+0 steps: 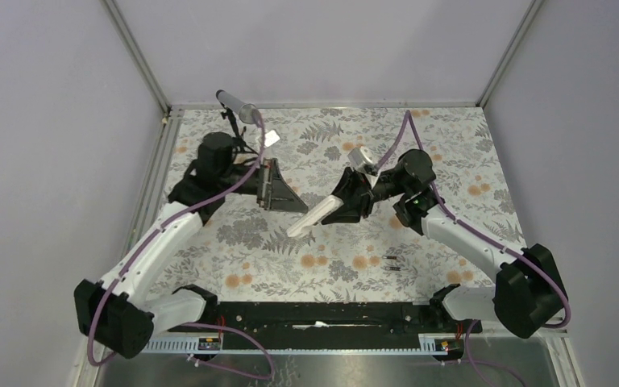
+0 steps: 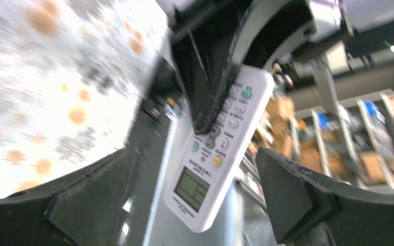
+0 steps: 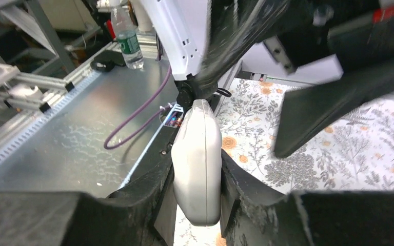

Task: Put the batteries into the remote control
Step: Adjust the remote control.

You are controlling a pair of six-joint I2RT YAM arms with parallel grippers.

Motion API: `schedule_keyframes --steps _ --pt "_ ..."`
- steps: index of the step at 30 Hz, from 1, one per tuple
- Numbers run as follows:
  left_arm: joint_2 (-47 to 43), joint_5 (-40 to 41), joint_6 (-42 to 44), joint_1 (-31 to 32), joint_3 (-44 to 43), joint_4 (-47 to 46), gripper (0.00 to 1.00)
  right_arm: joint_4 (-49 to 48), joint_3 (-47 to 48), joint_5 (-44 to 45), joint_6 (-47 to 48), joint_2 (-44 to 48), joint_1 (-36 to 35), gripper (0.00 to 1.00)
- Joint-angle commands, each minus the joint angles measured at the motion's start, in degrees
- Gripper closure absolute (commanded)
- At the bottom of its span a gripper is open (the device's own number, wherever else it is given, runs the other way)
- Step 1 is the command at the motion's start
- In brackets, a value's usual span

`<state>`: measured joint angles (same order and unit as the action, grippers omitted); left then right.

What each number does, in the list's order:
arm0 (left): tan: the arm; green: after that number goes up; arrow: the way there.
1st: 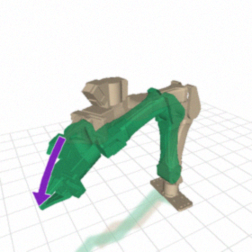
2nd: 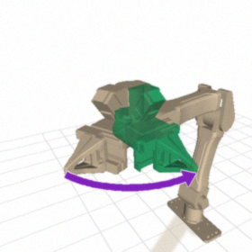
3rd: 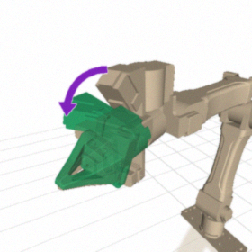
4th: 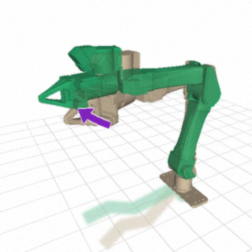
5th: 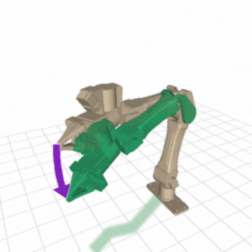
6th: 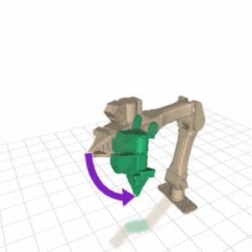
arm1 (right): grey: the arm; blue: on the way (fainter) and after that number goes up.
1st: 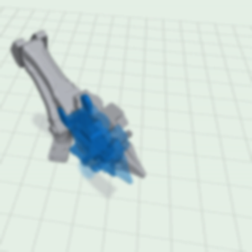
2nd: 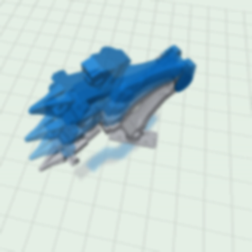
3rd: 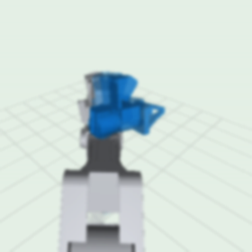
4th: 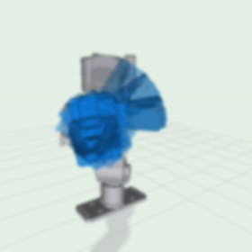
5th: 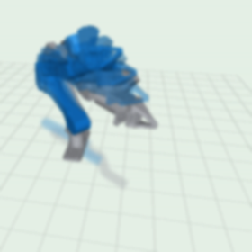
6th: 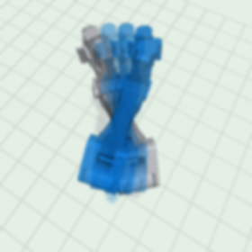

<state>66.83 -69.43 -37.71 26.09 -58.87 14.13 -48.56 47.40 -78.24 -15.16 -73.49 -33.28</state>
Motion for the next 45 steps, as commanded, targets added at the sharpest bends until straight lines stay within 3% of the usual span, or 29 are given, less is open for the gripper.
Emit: schedule_keyframes --steps 1,5,9,15,17,20,23,32,39,45 --pt "-6.9 17.6 4.6 -6.3 -0.3 -3.1 0.01 -3.2 1.1 7.4 -10.7 -1.3 -0.4 0.88" --pt "-10.7 23.7 1.9 -8.6 4.6 -9.8 0.01 -0.2 0.4 19.5 -18.2 -2.4 -0.4 0.88" --pt "-13.6 25.1 -0.7 -8.6 9.5 -16.8 0.01 -1.9 -2.0 31.9 -28.1 -3.2 -0.4 0.94" --pt "-17.3 29.2 -2.4 -8.6 13.9 -18.5 0.04 -5.0 -5.7 44.3 -36.2 0.3 -0.4 0.96" --pt "-16.7 27.6 -7.7 -8.6 15.6 -23.0 0.07 -8.1 -6.9 46.4 -39.2 0.3 -0.4 0.97" --pt "-13.3 22.4 -17.8 -8.4 18.2 -33.0 0.21 -14.4 -9.1 50.5 -45.1 -0.8 -0.5 0.95" --pt "-11.4 22.0 -24.4 -7.8 21.2 -41.5 0.27 -15.4 -8.9 50.8 -49.0 -3.1 -1.0 0.94" --pt "-9.6 25.2 -24.3 -7.4 19.4 -42.6 0.29 -22.9 -8.6 46.8 -58.7 -9.0 -2.4 0.94" --pt "-7.4 22.3 -27.7 -7.3 20.2 -46.3 0.56 -27.8 -9.6 47.2 -63.0 -11.8 -2.5 0.94" --pt "-6.6 21.8 -29.1 -7.3 19.8 -47.7 0.73 -27.1 -8.5 44.9 -63.1 -12.8 -2.6 0.93"
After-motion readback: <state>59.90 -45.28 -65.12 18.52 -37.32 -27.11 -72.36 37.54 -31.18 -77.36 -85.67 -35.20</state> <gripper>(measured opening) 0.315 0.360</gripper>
